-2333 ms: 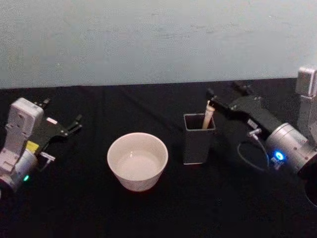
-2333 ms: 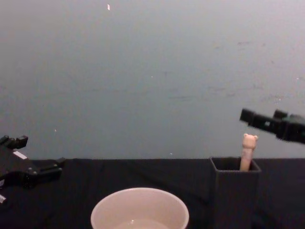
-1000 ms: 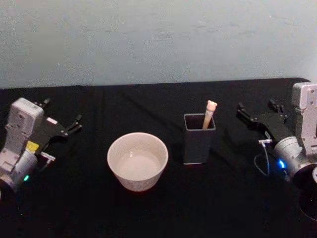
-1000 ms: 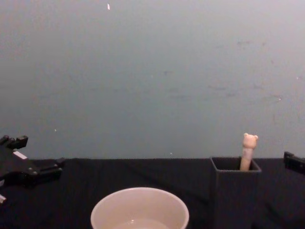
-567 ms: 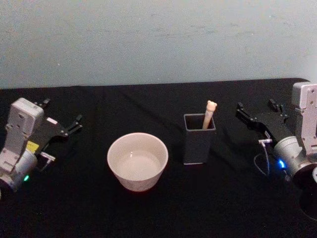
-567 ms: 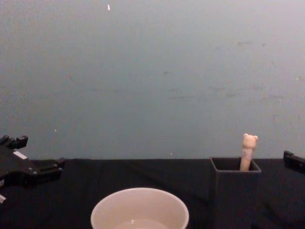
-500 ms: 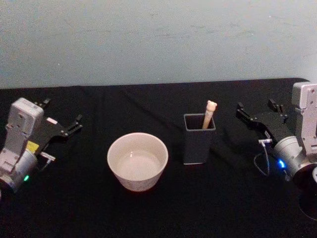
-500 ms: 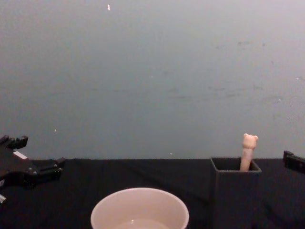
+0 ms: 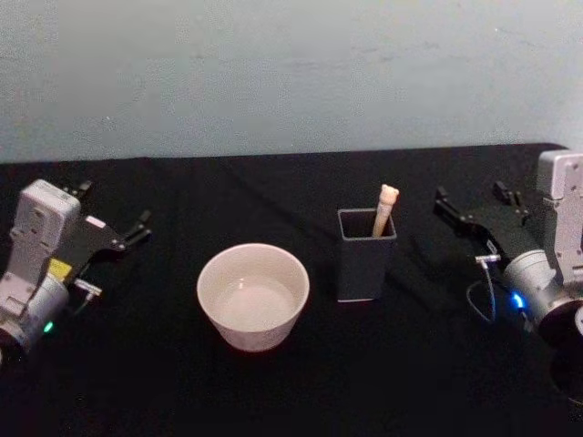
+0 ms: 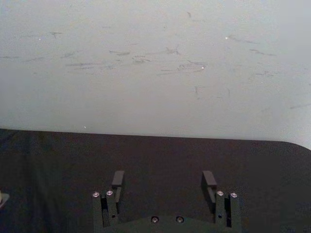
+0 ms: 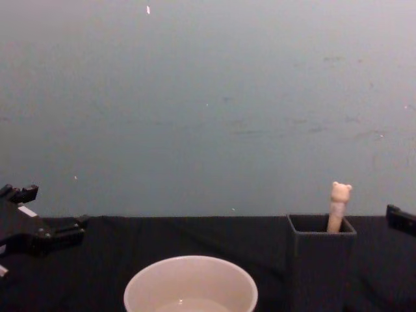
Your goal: Pick up the stirring spoon with one hand, stir inside the cup, then place it back in its original position.
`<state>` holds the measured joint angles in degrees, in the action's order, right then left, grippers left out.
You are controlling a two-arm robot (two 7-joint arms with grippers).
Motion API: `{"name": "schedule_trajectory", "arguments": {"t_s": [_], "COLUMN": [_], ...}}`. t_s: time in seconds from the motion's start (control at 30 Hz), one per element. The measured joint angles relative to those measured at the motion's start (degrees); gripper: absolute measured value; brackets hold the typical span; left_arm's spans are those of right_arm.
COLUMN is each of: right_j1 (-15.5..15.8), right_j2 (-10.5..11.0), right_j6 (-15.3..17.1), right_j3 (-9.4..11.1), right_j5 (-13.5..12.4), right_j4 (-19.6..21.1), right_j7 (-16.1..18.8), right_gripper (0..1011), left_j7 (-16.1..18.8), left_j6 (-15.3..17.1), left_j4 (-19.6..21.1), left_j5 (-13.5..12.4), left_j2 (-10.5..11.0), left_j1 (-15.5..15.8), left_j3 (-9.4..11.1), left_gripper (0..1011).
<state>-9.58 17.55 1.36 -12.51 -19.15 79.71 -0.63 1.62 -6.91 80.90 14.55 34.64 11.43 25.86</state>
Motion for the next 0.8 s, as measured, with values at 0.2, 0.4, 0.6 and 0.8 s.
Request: {"name": "schedule_trajectory", "arguments": {"t_s": [0.2,0.4,0.6,0.8], "right_j1": [0.0,0.0,0.0,0.0], "right_j2": [0.0,0.0,0.0,0.0], "right_j6": [0.0,0.0,0.0,0.0], "right_j3": [0.0,0.0,0.0,0.0], "right_j5": [0.0,0.0,0.0,0.0], "right_j4": [0.0,0.0,0.0,0.0], "right_j7": [0.0,-0.01,0.0,-0.01], "right_gripper": [1002,1002,1002,1002], "left_j7": [0.0,0.0,0.0,0.0], "left_j6": [0.0,0.0,0.0,0.0], "left_j4": [0.0,0.0,0.0,0.0], "left_j5": [0.0,0.0,0.0,0.0], "left_j2": [0.0,0.0,0.0,0.0], "left_j1": [0.0,0.0,0.0,0.0], "left_j3": [0.0,0.0,0.0,0.0], "left_gripper": [1001,1001,1001,1001]}}
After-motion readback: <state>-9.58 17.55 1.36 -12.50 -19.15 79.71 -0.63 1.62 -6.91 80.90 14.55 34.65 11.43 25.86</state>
